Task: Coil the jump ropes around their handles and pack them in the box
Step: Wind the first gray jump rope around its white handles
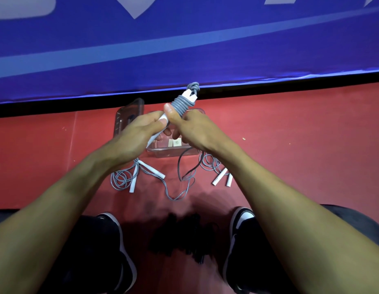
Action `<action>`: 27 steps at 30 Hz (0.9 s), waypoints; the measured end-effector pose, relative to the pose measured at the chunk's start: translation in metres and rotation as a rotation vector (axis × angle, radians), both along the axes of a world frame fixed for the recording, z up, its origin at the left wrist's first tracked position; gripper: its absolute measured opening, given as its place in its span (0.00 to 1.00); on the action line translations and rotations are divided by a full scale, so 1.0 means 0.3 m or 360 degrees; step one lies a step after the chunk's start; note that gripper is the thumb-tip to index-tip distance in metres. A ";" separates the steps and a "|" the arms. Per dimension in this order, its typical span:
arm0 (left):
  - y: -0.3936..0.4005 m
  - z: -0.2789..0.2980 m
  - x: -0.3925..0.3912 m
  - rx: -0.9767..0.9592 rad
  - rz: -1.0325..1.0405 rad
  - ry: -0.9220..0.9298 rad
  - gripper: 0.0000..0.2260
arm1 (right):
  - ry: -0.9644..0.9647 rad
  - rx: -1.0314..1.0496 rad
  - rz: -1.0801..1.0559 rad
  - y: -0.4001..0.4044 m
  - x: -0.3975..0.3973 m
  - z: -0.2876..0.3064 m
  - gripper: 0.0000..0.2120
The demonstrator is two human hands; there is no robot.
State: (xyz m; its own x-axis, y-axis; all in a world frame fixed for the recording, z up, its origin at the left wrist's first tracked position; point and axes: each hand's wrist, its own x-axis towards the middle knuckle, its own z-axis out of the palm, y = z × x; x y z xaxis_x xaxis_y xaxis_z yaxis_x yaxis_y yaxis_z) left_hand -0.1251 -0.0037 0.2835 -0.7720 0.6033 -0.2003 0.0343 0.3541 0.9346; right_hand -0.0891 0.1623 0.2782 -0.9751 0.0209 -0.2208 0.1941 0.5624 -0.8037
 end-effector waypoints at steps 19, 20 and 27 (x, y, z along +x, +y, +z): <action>-0.013 -0.025 -0.012 -0.0364 0.0092 0.0591 0.11 | 0.0017 0.0103 0.0171 -0.039 0.017 0.025 0.31; -0.008 -0.027 -0.009 -0.0390 0.0124 0.0646 0.10 | 0.0016 0.0103 0.0168 -0.044 0.014 0.027 0.30; -0.013 -0.038 -0.015 -0.0227 0.0003 0.0297 0.21 | 0.0005 -0.0035 0.0058 -0.013 -0.004 0.018 0.24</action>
State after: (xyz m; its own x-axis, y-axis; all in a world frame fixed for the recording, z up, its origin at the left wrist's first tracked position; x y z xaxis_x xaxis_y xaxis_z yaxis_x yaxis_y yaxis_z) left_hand -0.1296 -0.0076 0.2721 -0.8046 0.5777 -0.1373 0.2010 0.4825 0.8525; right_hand -0.0903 0.1583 0.2837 -0.9759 -0.0196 -0.2175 0.1709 0.5513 -0.8166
